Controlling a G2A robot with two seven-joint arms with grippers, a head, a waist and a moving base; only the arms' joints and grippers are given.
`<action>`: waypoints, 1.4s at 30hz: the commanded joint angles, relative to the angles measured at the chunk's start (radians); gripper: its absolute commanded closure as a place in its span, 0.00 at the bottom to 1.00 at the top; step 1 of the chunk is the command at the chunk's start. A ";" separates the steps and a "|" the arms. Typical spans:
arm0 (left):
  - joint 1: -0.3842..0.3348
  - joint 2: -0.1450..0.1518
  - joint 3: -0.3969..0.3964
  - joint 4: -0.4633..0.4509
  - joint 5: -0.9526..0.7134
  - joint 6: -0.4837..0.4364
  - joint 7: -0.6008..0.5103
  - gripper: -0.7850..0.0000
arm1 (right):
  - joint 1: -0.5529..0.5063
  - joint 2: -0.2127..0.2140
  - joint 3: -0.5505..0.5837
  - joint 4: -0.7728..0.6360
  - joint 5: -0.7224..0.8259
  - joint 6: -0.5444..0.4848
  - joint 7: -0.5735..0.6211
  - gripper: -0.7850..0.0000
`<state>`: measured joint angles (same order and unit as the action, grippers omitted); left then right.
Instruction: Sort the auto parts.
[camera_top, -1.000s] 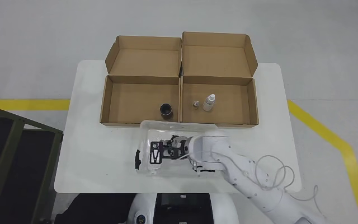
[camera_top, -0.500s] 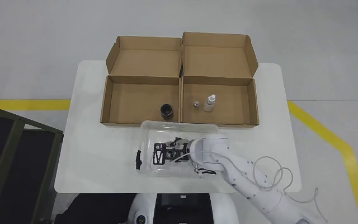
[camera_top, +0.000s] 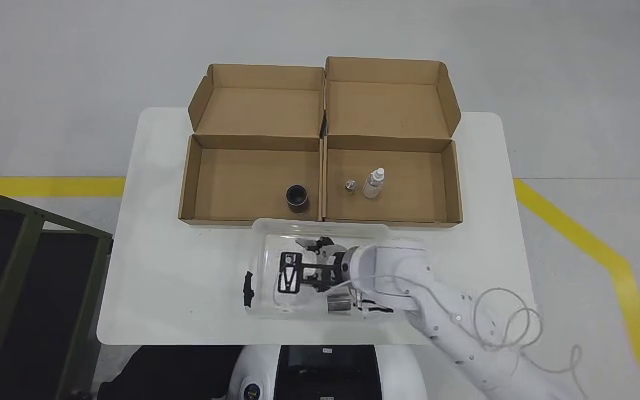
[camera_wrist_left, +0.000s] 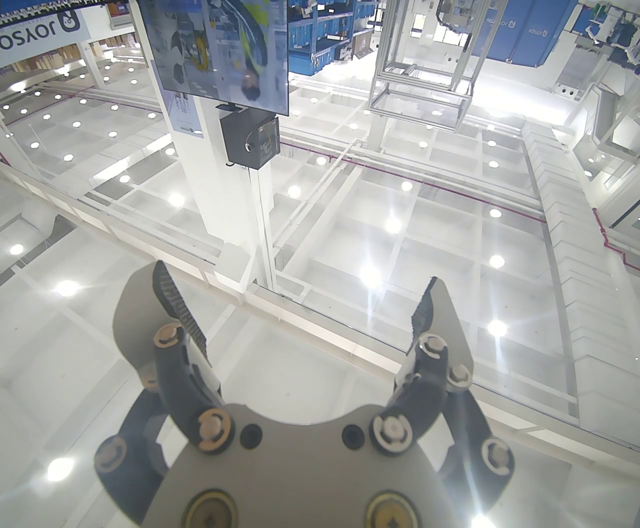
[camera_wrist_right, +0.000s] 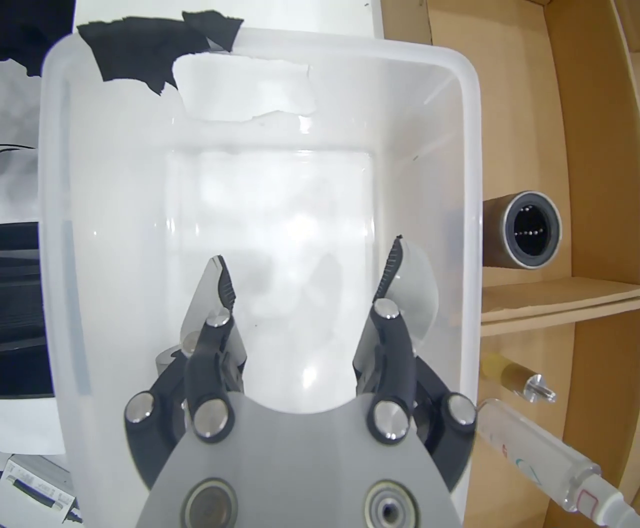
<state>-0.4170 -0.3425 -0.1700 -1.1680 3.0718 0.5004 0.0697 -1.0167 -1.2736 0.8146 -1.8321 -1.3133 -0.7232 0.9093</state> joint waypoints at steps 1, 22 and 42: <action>0.000 0.000 0.000 0.000 0.000 0.000 0.000 0.00 | -0.011 0.005 0.012 -0.014 0.017 -0.007 0.022 0.31; 0.000 0.000 0.000 0.000 0.000 0.000 0.000 0.00 | 0.026 0.093 -0.044 0.005 0.298 0.081 0.268 0.24; 0.000 0.000 0.000 0.000 0.000 0.000 0.000 0.00 | 0.164 0.205 -0.196 0.009 0.449 0.144 0.332 0.25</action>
<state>-0.4170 -0.3425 -0.1700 -1.1680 3.0718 0.5004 0.0697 -0.8548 -1.0706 0.6211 -1.8228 -0.8649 -0.5786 1.2414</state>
